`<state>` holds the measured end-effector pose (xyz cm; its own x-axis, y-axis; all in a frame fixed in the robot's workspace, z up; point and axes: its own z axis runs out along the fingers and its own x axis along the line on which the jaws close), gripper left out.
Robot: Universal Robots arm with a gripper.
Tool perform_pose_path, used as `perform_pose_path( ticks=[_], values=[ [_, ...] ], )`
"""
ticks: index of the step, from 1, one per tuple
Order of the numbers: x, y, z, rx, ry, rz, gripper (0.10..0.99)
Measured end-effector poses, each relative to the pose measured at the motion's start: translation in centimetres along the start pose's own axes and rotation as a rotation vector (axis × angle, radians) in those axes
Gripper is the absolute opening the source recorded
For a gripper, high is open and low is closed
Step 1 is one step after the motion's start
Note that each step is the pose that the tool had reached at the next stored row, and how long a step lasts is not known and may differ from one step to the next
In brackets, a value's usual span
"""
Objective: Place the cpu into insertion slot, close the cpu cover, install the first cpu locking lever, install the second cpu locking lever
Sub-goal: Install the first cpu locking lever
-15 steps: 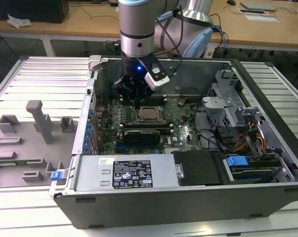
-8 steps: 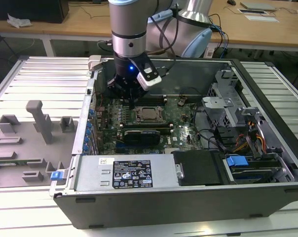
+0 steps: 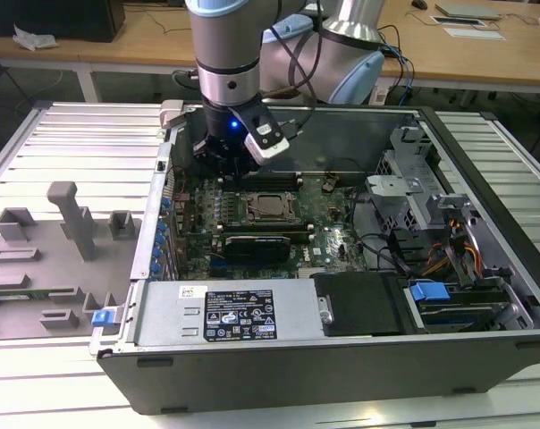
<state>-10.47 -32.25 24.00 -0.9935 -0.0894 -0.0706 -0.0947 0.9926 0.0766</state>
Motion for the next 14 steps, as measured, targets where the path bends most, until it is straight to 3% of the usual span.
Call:
perform_pose_path(
  ticks=[4, 5, 6, 7, 10, 12, 14],
  values=[
    [1.07, 0.09, -0.07, -0.006, -0.0071, 0.000, 0.106],
    [1.45, 0.13, -0.09, -0.022, -0.0139, 0.001, 0.106],
    [1.68, 0.14, -0.11, -0.051, -0.0215, 0.002, 0.106],
    [1.86, 0.15, -0.12, -0.068, -0.0268, 0.003, 0.106],
    [2.30, 0.19, -0.15, -0.100, -0.0372, 0.004, 0.106],
    [2.44, 0.20, -0.15, -0.131, -0.0450, 0.006, 0.106],
    [2.47, 0.21, -0.15, -0.142, -0.0481, 0.007, 0.106]
  ],
)
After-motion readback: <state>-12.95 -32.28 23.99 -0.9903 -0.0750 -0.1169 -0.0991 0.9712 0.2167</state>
